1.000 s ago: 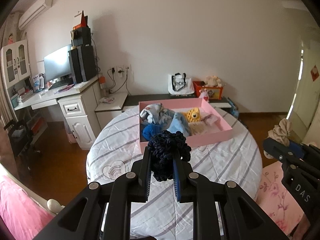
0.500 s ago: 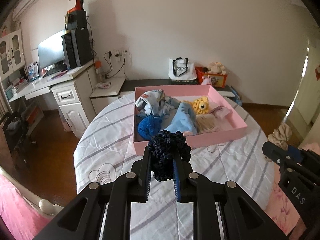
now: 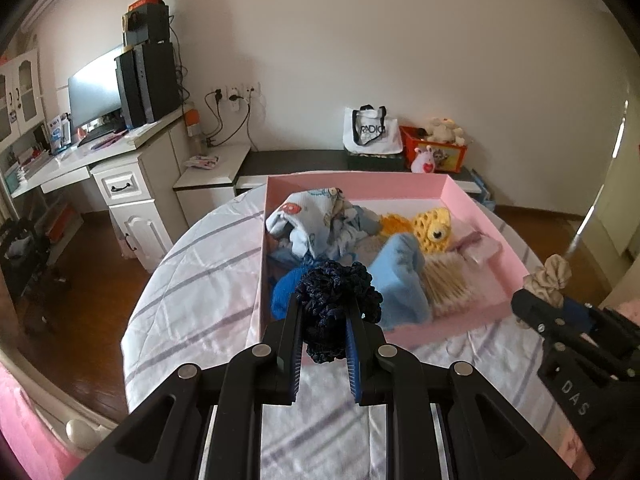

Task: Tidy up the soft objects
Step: 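Lower both scrunchies into the pink tray and open both grippers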

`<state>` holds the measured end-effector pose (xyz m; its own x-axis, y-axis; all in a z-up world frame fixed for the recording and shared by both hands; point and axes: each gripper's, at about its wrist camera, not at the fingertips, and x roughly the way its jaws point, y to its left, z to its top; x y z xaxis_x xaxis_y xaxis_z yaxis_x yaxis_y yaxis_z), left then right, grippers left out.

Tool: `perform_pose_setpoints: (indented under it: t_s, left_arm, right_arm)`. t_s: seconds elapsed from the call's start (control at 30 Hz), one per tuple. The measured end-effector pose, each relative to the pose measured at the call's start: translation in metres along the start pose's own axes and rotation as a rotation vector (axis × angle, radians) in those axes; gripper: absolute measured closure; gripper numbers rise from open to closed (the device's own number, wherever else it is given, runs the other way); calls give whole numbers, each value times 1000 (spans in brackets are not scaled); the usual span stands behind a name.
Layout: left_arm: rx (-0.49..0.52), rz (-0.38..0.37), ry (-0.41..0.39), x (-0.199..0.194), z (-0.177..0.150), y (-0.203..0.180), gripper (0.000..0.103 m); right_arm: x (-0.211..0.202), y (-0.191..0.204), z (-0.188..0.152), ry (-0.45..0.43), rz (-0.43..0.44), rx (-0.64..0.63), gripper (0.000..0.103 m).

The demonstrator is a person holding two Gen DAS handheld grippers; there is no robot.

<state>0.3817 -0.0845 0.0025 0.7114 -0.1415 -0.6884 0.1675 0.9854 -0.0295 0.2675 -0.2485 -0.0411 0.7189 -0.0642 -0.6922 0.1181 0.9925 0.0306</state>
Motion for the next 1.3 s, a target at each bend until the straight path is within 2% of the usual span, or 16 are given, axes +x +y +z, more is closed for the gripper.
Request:
perform_pose_setpoints:
  t_s: [0.27,0.47,0.67,0.77,0.83,0.9,0.97,1.0,1.1,1.3]
  left_arm:
    - [-12,-34,5,51,19,7,87]
    - [-41,-88,12,81,23,16,87]
    - [-44,-77,-4,92,20,20,84]
    - [-43,-85,-14,91,18,19,70]
    - [-47,-80,-27,89,16,20,43]
    - [-49,-70,-46,84,15,21,31]
    - [-56,-63,-57,82,13,21,20]
    - [-61,-60,-57,81,12,22,13]
    - [-77,-33,-52,81,10,24,9]
    - [-89,-11,-32,84,10,26,6]
  right_arm:
    - [47,-5,18,15,-9,27,78]
    - [67,-10,21,16,-3,48,78]
    - [75,-12,21,12,9,60,72]
    - [76,-14,20,4,9,65,70]
    - [76,-14,20,-1,9,68,60]
    - [74,-15,20,-13,2,73,47]
    - [72,-16,20,-26,-9,75,40]
    - [71,-16,21,-30,-14,76,33]
    - [70,-16,21,-37,-36,76,20]
    - [72,-16,21,-30,-59,73,11]
